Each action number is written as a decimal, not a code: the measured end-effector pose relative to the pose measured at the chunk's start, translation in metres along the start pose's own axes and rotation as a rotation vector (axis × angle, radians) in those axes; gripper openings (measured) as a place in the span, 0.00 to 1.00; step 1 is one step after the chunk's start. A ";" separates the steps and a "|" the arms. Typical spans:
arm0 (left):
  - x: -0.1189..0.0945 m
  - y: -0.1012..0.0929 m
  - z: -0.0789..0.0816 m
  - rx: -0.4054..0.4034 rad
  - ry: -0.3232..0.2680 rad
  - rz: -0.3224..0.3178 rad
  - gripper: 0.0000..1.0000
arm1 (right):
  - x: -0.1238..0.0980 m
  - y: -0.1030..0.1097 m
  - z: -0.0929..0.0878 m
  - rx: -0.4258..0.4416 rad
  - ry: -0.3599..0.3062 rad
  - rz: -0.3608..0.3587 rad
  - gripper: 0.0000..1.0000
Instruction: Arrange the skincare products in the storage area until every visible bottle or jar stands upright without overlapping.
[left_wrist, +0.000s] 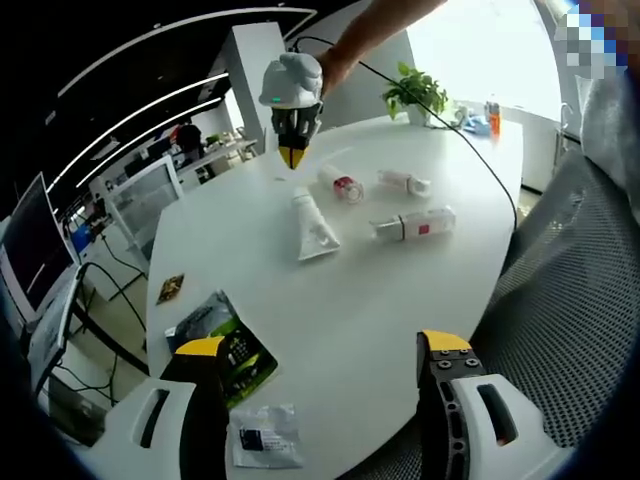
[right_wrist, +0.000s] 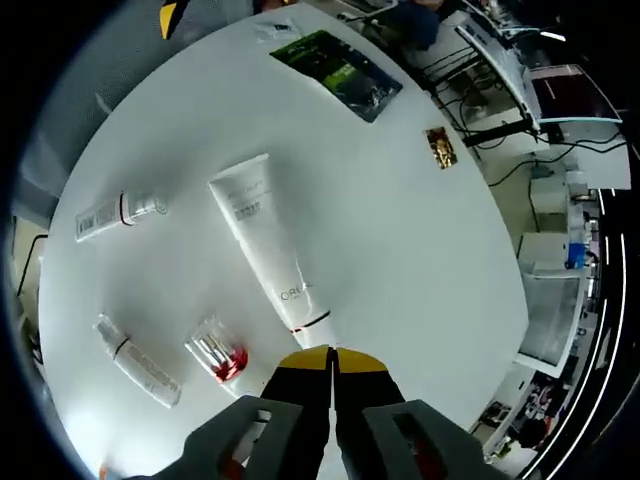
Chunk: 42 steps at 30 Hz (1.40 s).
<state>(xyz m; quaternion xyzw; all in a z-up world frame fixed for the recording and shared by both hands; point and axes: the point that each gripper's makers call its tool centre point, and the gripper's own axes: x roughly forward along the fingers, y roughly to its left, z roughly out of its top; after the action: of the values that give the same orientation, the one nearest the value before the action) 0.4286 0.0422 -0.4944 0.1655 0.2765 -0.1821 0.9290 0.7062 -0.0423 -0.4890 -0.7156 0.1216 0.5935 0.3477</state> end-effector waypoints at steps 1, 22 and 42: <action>0.000 -0.001 0.000 0.004 0.001 -0.002 0.73 | 0.001 0.001 0.002 -0.004 -0.010 0.009 0.00; 0.000 0.000 -0.002 -0.006 0.007 0.000 0.70 | 0.046 0.048 0.053 -0.144 -0.110 0.270 0.48; 0.001 0.000 -0.006 -0.009 0.023 -0.004 0.66 | 0.069 0.046 0.041 -0.325 -0.001 0.355 0.28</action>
<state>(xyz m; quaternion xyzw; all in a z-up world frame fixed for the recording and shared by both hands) 0.4270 0.0445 -0.4995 0.1631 0.2885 -0.1808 0.9260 0.6663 -0.0326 -0.5720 -0.7293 0.1483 0.6574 0.1181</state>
